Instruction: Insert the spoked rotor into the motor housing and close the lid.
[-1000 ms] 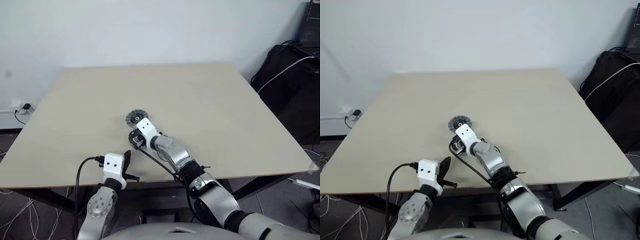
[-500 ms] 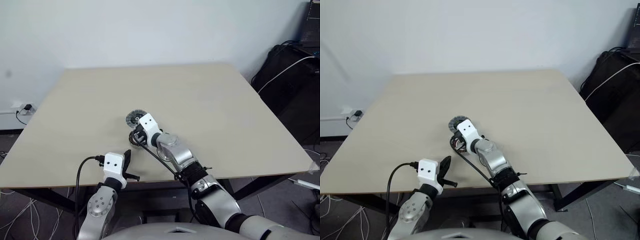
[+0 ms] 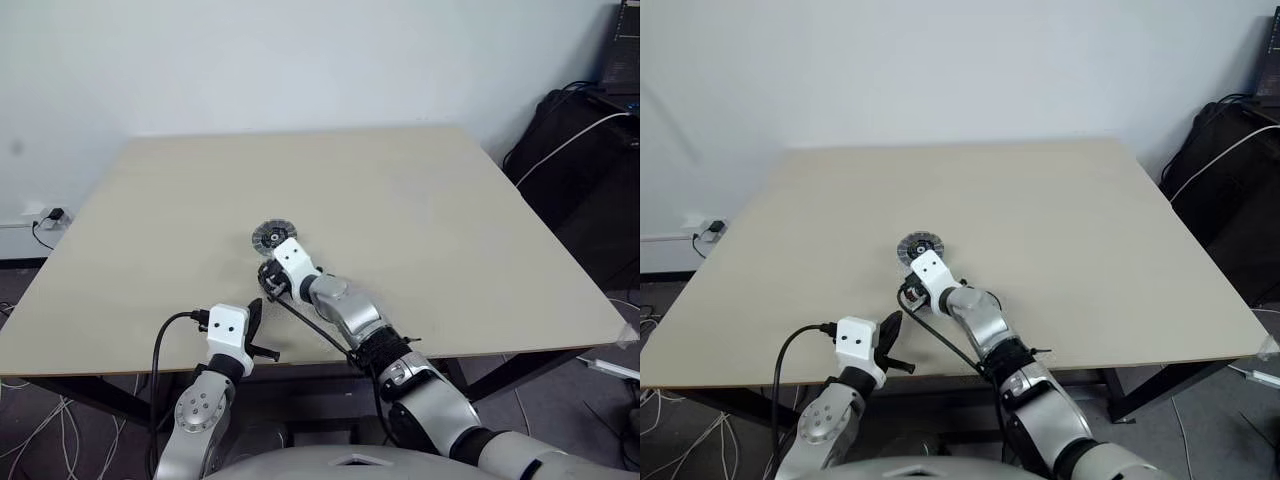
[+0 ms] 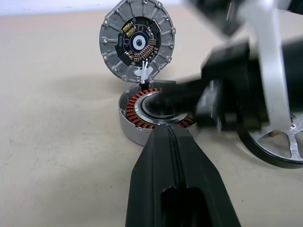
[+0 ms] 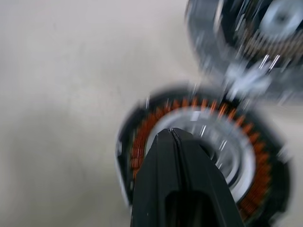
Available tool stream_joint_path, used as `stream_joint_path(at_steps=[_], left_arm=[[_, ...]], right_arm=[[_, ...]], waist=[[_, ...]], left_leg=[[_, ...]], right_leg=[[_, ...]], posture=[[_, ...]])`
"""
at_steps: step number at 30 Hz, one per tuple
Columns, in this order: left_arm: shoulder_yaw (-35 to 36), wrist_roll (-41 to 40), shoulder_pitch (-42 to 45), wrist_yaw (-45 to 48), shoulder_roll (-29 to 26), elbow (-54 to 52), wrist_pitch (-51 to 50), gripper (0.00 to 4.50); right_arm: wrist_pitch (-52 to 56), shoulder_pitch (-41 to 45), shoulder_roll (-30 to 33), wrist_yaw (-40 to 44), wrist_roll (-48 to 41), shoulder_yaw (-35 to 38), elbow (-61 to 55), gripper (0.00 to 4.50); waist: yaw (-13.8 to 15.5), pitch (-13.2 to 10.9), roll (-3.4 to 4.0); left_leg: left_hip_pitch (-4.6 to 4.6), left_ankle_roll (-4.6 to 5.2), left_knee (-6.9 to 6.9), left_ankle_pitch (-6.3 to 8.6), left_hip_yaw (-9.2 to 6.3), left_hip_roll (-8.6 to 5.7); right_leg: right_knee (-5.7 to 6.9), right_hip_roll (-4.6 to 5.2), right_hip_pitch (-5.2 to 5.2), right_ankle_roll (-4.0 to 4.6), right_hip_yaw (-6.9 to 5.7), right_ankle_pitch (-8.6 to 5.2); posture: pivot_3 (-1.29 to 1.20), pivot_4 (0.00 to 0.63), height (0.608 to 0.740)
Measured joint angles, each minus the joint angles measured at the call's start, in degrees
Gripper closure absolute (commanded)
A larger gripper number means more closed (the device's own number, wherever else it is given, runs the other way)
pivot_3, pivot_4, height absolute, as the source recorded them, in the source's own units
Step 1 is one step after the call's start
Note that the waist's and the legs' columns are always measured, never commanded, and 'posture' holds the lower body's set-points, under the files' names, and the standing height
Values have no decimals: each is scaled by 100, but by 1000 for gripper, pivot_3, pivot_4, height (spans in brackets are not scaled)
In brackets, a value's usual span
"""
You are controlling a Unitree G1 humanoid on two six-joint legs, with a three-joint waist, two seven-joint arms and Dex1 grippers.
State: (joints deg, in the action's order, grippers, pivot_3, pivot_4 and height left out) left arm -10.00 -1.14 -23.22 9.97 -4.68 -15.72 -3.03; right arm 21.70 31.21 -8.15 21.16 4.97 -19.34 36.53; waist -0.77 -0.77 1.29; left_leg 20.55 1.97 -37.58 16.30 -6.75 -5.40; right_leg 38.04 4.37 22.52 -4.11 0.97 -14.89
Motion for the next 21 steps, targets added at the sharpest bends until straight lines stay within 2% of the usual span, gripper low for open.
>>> stream_joint_path(at_steps=[14, 21], left_arm=[[-3, 0, -6, 7, 0, 1, 16, 4500], [1, 1, -10, 4, -5, 1, 18, 4500]], right_arm=[[-57, 100, -3, 46, -230, 340, -221, 4469], [-328, 271, 13, -156, -75, 295, 573, 4469]], waist=[[0, 5, 2], [-5, 8, 7]], left_leg=[[-1, -2, 3, -1, -3, 0], [-1, -3, 3, -2, -3, -1]], right_leg=[[0, -2, 1, 0, -1, 0], [0, -2, 1, 1, 1, 0]], posture=[[0, 0, 740], [0, 0, 740]])
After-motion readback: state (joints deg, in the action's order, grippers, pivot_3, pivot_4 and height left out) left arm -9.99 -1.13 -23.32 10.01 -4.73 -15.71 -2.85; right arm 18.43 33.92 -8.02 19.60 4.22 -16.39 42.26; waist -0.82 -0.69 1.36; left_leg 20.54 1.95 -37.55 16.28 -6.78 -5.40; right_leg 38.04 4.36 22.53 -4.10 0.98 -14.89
